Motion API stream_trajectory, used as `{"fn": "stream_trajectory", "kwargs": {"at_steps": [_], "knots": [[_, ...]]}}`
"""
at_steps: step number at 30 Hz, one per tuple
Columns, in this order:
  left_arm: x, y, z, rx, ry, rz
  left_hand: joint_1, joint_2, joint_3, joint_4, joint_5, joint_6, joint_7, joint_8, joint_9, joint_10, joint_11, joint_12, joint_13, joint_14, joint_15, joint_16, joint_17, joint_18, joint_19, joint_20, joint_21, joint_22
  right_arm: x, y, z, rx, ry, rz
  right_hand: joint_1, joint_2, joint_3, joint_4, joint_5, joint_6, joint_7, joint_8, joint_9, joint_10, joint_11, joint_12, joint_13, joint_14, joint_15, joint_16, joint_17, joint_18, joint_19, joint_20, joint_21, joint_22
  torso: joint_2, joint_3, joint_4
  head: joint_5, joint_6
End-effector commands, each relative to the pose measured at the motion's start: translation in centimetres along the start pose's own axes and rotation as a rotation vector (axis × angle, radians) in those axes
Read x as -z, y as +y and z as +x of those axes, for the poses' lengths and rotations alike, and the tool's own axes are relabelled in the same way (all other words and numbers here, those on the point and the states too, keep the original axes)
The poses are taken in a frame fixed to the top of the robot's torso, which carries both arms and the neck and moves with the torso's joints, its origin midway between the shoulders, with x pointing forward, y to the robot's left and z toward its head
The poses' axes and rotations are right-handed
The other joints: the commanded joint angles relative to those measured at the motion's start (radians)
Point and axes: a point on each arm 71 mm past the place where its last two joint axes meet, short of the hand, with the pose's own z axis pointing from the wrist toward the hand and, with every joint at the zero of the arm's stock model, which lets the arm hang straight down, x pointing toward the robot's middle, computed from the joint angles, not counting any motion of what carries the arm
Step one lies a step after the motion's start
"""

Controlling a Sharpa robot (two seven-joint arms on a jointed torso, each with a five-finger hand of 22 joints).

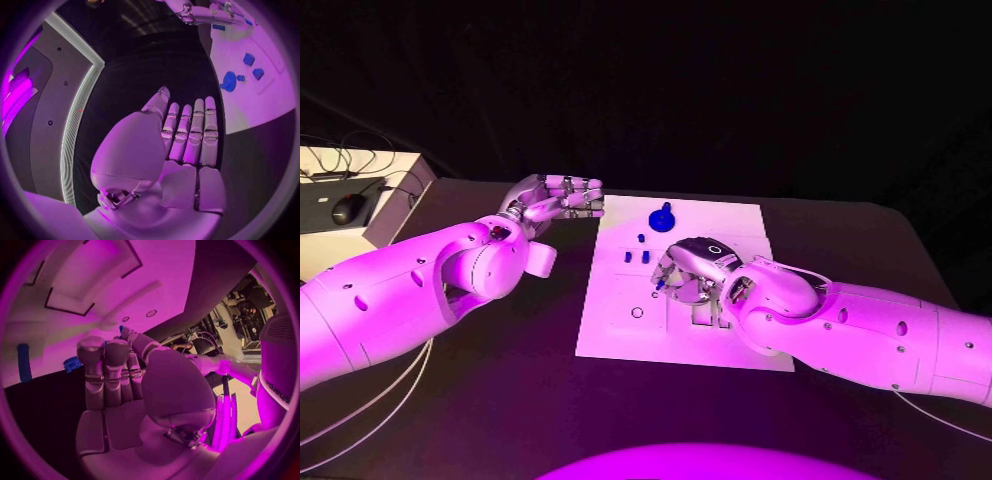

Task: Assemble the parts on the task board

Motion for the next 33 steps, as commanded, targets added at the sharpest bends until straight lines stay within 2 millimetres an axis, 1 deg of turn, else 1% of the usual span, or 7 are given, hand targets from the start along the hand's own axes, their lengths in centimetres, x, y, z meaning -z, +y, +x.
{"fn": "stream_trajectory", "kwargs": {"at_steps": [1, 5, 13, 19, 33], "knots": [[0.00, -0.16, 0.14, -0.002, 0.008, 0.014, 0.001, -0.013, 0.009, 0.001, 0.002, -0.002, 0.001, 0.002, 0.000, -0.001, 0.000, 0.000, 0.000, -0.009, 0.000, 0.006, 0.001, -0.013, -0.005, 0.000, 0.005, -0.002, 0.01, 0.06, 0.27, 0.026, 0.025, -0.006, 0.002, 0.013, 0.000, -0.008, 0.000, 0.005, 0.003, 0.002, -0.001, 0.073, -0.042, 0.004, 0.004, 0.000, -0.008, 0.003, -0.002, 0.015, 0.009, -0.002, -0.006, 0.075, 0.001, 0.0007, -0.0009, 0.001, -0.003], [0.01, -0.16, 0.13, -0.003, 0.008, 0.014, 0.001, -0.013, 0.009, 0.001, 0.002, -0.002, 0.001, 0.002, 0.000, -0.001, 0.000, 0.000, 0.000, -0.009, 0.000, 0.006, 0.001, -0.013, -0.005, 0.000, 0.005, -0.002, 0.02, 0.05, 0.34, 0.029, 0.030, -0.006, 0.002, 0.013, 0.000, -0.008, 0.000, 0.005, 0.003, 0.002, -0.001, 0.073, -0.042, 0.004, 0.004, 0.000, -0.008, 0.003, -0.002, 0.015, 0.009, -0.002, -0.006, 0.075, 0.001, 0.0007, -0.0010, 0.004, -0.006], [0.02, -0.14, 0.07, -0.004, 0.009, 0.013, 0.002, -0.013, 0.011, 0.000, 0.002, -0.001, 0.001, 0.002, 0.000, -0.002, 0.001, 0.000, 0.000, -0.010, 0.000, 0.006, 0.001, -0.013, -0.006, 0.001, 0.005, -0.003, 0.02, 0.08, 0.50, 0.029, 0.033, -0.010, 0.002, 0.013, 0.000, -0.008, 0.000, 0.005, 0.003, 0.002, -0.001, 0.073, -0.042, 0.004, 0.004, 0.000, -0.008, 0.003, -0.002, 0.015, 0.009, -0.002, -0.006, 0.075, 0.001, 0.0013, -0.0016, 0.006, -0.007], [0.02, -0.11, -0.01, -0.005, 0.007, 0.011, 0.001, -0.014, 0.012, 0.000, 0.002, -0.002, 0.002, 0.002, 0.000, -0.004, 0.001, 0.000, 0.000, -0.011, 0.001, 0.006, 0.001, -0.013, -0.006, 0.001, 0.005, -0.003, 0.01, 0.23, 0.58, 0.027, 0.031, -0.016, 0.002, 0.013, 0.000, -0.008, 0.000, 0.005, 0.003, 0.002, -0.001, 0.073, -0.042, 0.004, 0.004, 0.000, -0.008, 0.003, -0.002, 0.015, 0.009, -0.002, -0.006, 0.075, 0.001, 0.0014, -0.0007, 0.007, -0.010], [0.00, -0.04, -0.06, -0.004, 0.010, 0.005, -0.002, -0.015, 0.012, 0.002, 0.002, -0.003, 0.002, 0.001, 0.000, -0.007, 0.002, 0.000, 0.000, -0.014, 0.002, 0.006, 0.001, -0.012, -0.006, 0.002, 0.005, -0.004, -0.05, 0.63, 0.89, 0.021, 0.034, -0.028, 0.002, 0.013, 0.000, -0.008, 0.000, 0.005, 0.003, 0.002, -0.001, 0.073, -0.042, 0.004, 0.004, 0.000, -0.008, 0.003, -0.002, 0.015, 0.009, -0.002, -0.006, 0.075, 0.001, 0.0007, -0.0004, 0.011, -0.015]]}}
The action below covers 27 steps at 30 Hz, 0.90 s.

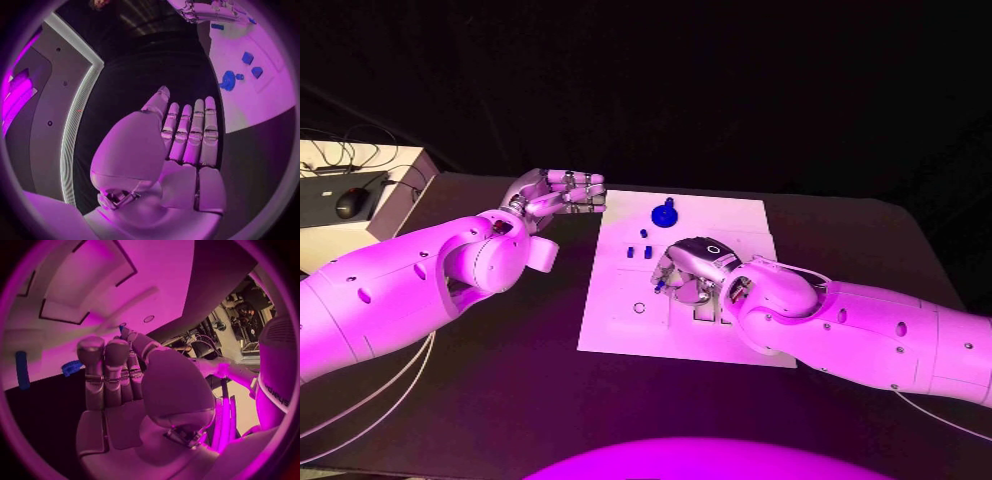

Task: Assemble the parts on the task board

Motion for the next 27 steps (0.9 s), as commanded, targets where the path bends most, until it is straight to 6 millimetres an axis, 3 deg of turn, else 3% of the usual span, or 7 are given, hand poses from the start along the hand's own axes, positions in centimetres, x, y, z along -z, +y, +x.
{"fn": "stream_trajectory", "kwargs": {"at_steps": [1, 27], "knots": [[-0.02, -0.08, 0.13, 0.000, 0.013, 0.007, -0.002, -0.007, 0.005, 0.003, 0.002, -0.003, 0.002, 0.001, 0.000, -0.007, 0.002, 0.000, 0.001, -0.005, 0.000, 0.006, 0.001, -0.012, -0.006, 0.002, 0.005, -0.001, 0.04, 0.16, 0.26, 0.011, 0.013, -0.015, 0.002, 0.013, -0.001, -0.004, 0.003, 0.005, 0.003, 0.002, 0.000, 0.073, -0.042, 0.002, 0.004, 0.000, -0.008, 0.003, -0.001, 0.015, 0.008, -0.001, -0.006, 0.075, 0.000, -0.0004, 0.0000, 0.001, -0.001], [0.02, -0.04, -0.12, -0.002, 0.008, 0.003, -0.002, -0.007, 0.005, 0.003, 0.002, -0.003, 0.002, 0.001, 0.000, -0.007, 0.002, 0.000, 0.001, -0.005, 0.000, 0.006, 0.001, -0.012, -0.006, 0.002, 0.005, -0.001, -0.17, -0.08, 0.58, 0.046, 0.017, 0.002, -0.004, 0.013, -0.004, -0.004, 0.006, -0.010, 0.009, 0.000, -0.004, 0.053, -0.036, 0.002, 0.003, -0.004, -0.005, -0.003, -0.007, 0.018, 0.001, 0.002, -0.037, 0.069, 0.001, 0.0006, -0.0013, 0.002, -0.005]]}}
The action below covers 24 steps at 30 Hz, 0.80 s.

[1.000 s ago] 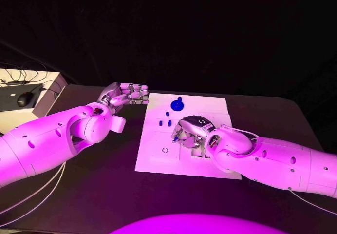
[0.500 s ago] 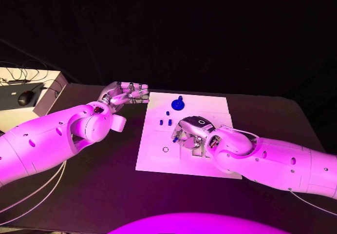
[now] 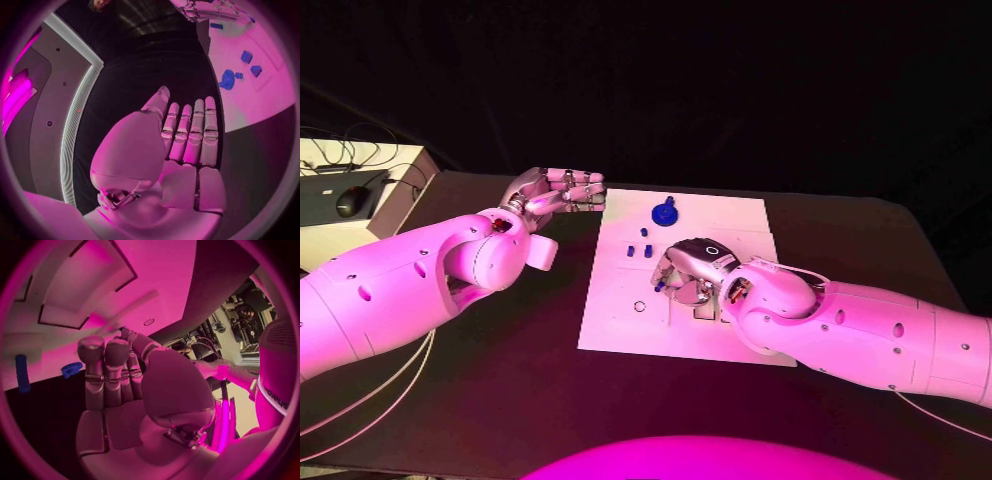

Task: Assemble the parts on the task board

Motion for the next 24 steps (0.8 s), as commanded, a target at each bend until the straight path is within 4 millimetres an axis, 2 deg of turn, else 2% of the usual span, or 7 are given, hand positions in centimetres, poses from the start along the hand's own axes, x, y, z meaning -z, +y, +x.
{"fn": "stream_trajectory", "kwargs": {"at_steps": [1, 6, 11, 19, 24], "knots": [[0.00, -0.09, 0.11, 0.001, 0.012, 0.005, -0.002, -0.007, 0.005, 0.003, 0.002, -0.003, 0.002, 0.001, 0.000, -0.007, 0.002, 0.000, 0.000, -0.005, 0.000, 0.006, 0.001, -0.012, -0.006, 0.002, 0.005, -0.001, -0.12, -0.10, 0.21, 0.034, 0.007, 0.005, -0.003, 0.003, -0.003, -0.001, 0.004, -0.009, 0.006, 0.001, -0.002, 0.049, -0.034, 0.002, 0.004, -0.005, -0.004, -0.006, -0.004, 0.019, -0.001, 0.002, -0.022, 0.067, 0.001, -0.0001, 0.0001, -0.001, -0.001], [0.00, -0.10, 0.17, 0.001, 0.014, 0.005, -0.001, -0.008, 0.006, 0.005, 0.002, -0.002, 0.002, 0.002, 0.000, -0.009, 0.003, -0.001, 0.000, -0.006, 0.001, 0.007, 0.001, -0.011, -0.006, 0.003, 0.005, -0.003, -0.30, 0.06, 0.32, 0.038, 0.003, -0.004, -0.014, -0.010, -0.020, 0.012, 0.008, -0.034, 0.013, 0.001, -0.007, 0.002, -0.021, 0.002, 0.002, -0.004, 0.005, -0.019, -0.012, 0.027, -0.006, 0.010, -0.071, 0.055, 0.001, -0.0014, -0.0003, -0.002, -0.004], [0.02, -0.11, 0.15, 0.001, 0.014, 0.005, 0.000, -0.008, 0.006, 0.006, 0.002, -0.002, 0.001, 0.002, 0.000, -0.009, 0.003, 0.000, 0.001, -0.006, 0.001, 0.007, 0.001, -0.011, -0.006, 0.003, 0.005, -0.003, -0.37, 0.30, 0.42, 0.030, 0.005, -0.018, -0.029, -0.038, -0.054, 0.029, 0.025, -0.056, 0.009, 0.000, -0.008, -0.049, -0.009, 0.001, 0.002, -0.001, 0.014, -0.018, -0.013, 0.036, -0.004, 0.019, -0.107, 0.046, 0.000, -0.0019, 0.0007, -0.002, -0.006], [0.05, -0.11, 0.08, 0.000, 0.013, 0.004, 0.000, -0.008, 0.006, 0.006, 0.002, -0.002, 0.001, 0.002, 0.000, -0.009, 0.003, 0.000, 0.001, -0.006, 0.001, 0.007, 0.001, -0.011, -0.006, 0.003, 0.005, -0.003, -0.33, 0.54, 0.52, 0.020, 0.008, -0.032, -0.031, -0.061, -0.094, 0.048, 0.032, -0.083, 0.005, -0.001, -0.009, -0.088, 0.000, 0.002, 0.002, -0.002, 0.020, -0.014, -0.014, 0.042, 0.005, 0.027, -0.131, 0.044, -0.001, -0.0013, 0.0005, -0.003, -0.009], [0.04, -0.09, 0.10, 0.001, 0.014, 0.002, 0.010, 0.000, 0.015, 0.002, 0.001, -0.001, 0.002, 0.002, 0.000, -0.009, 0.002, 0.000, 0.000, -0.005, 0.000, 0.008, 0.001, -0.010, -0.005, 0.002, 0.006, -0.003, -0.16, 0.36, 0.62, 0.018, 0.005, -0.025, -0.023, -0.076, -0.137, 0.050, 0.035, -0.097, 0.005, -0.001, -0.010, -0.149, 0.015, 0.005, 0.001, -0.006, 0.029, -0.015, -0.015, 0.054, 0.001, 0.034, -0.198, 0.028, 0.000, -0.0013, 0.0000, -0.004, -0.010]]}}
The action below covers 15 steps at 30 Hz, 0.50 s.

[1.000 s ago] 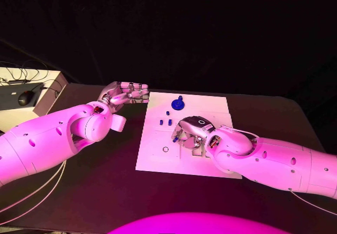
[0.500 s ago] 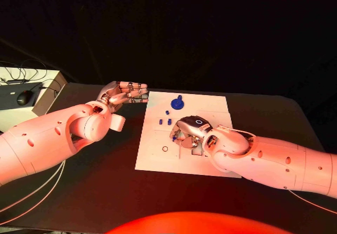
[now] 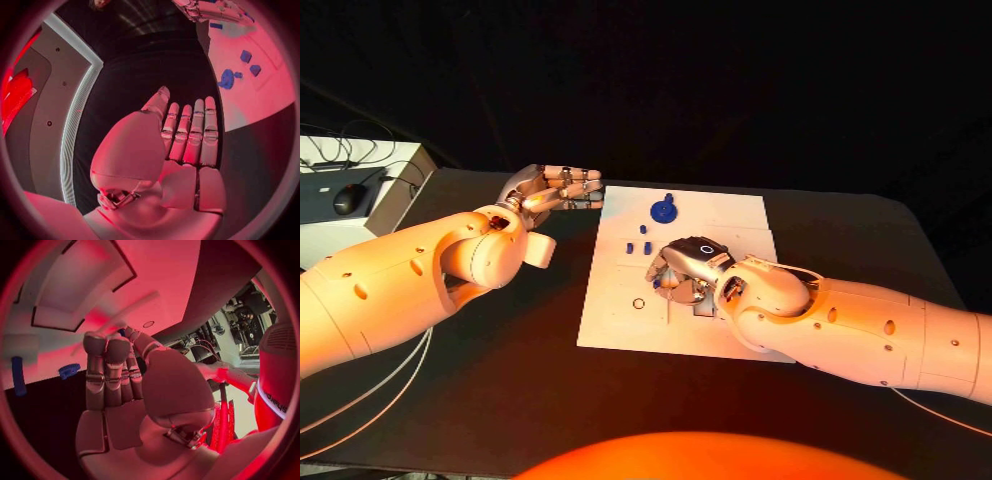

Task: Assemble the parts on the task board

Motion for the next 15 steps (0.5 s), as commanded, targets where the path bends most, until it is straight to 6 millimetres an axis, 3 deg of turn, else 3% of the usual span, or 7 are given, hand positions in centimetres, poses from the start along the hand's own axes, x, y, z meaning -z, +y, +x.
{"fn": "stream_trajectory", "kwargs": {"at_steps": [1, 7, 12, 15], "knots": [[0.0, -0.1, 0.2, 0.002, 0.016, 0.004, 0.010, 0.000, 0.007, 0.001, 0.001, -0.001, 0.002, 0.002, 0.000, -0.005, -0.001, 0.000, 0.000, -0.005, 0.000, 0.004, 0.001, -0.010, -0.005, 0.002, 0.006, -0.001, 0.1, 0.0, 0.1, 0.002, -0.004, -0.010, 0.007, -0.005, -0.027, 0.003, 0.005, -0.016, -0.001, 0.000, -0.002, -0.024, 0.005, 0.001, -0.001, 0.000, 0.010, 0.002, -0.002, 0.021, -0.002, 0.010, -0.032, 0.024, 0.000, 0.0004, 0.0000, -0.001, -0.001], [-0.1, -0.1, 0.2, 0.002, 0.017, 0.002, 0.006, -0.002, 0.007, 0.002, 0.001, -0.002, 0.003, 0.001, 0.000, -0.005, -0.001, 0.000, 0.000, -0.006, 0.000, 0.003, 0.001, -0.010, -0.006, 0.002, 0.006, -0.001, 0.5, -0.2, -0.2, -0.004, -0.046, -0.009, 0.055, -0.009, -0.139, 0.025, 0.009, -0.055, 0.000, 0.001, -0.002, -0.130, 0.026, 0.005, -0.001, -0.006, 0.023, -0.020, -0.015, 0.047, -0.007, 0.025, -0.208, -0.035, 0.000, 0.0016, 0.0004, -0.002, 0.000], [-0.1, 0.0, 0.2, 0.003, 0.018, 0.001, 0.011, 0.001, 0.015, -0.003, 0.004, -0.004, 0.003, 0.001, 0.000, -0.006, -0.001, -0.001, 0.000, -0.006, 0.000, 0.003, 0.001, -0.010, -0.006, 0.001, 0.007, -0.001, 1.2, -0.4, -0.6, -0.024, -0.082, -0.011, 0.098, -0.033, -0.189, 0.099, 0.015, -0.072, -0.004, 0.001, -0.002, -0.150, 0.029, 0.007, -0.001, 0.001, 0.025, -0.030, -0.019, 0.051, 0.017, 0.027, -0.254, -0.059, -0.001, 0.0017, 0.0013, -0.003, 0.004], [-0.1, 0.0, 0.2, 0.003, 0.018, 0.002, 0.006, -0.002, 0.020, -0.004, 0.003, -0.004, 0.003, 0.001, 0.000, -0.006, -0.001, -0.001, 0.000, -0.006, 0.000, 0.003, 0.001, -0.011, -0.006, 0.001, 0.007, 0.000, 1.9, -0.8, -1.5, -0.054, -0.113, -0.003, 0.106, -0.036, -0.198, 0.118, 0.018, -0.072, -0.002, 0.000, -0.002, -0.141, 0.027, 0.008, -0.001, 0.003, 0.024, -0.026, -0.017, 0.050, 0.025, 0.026, -0.263, -0.058, -0.001, 0.0011, -0.0002, -0.004, 0.008]]}}
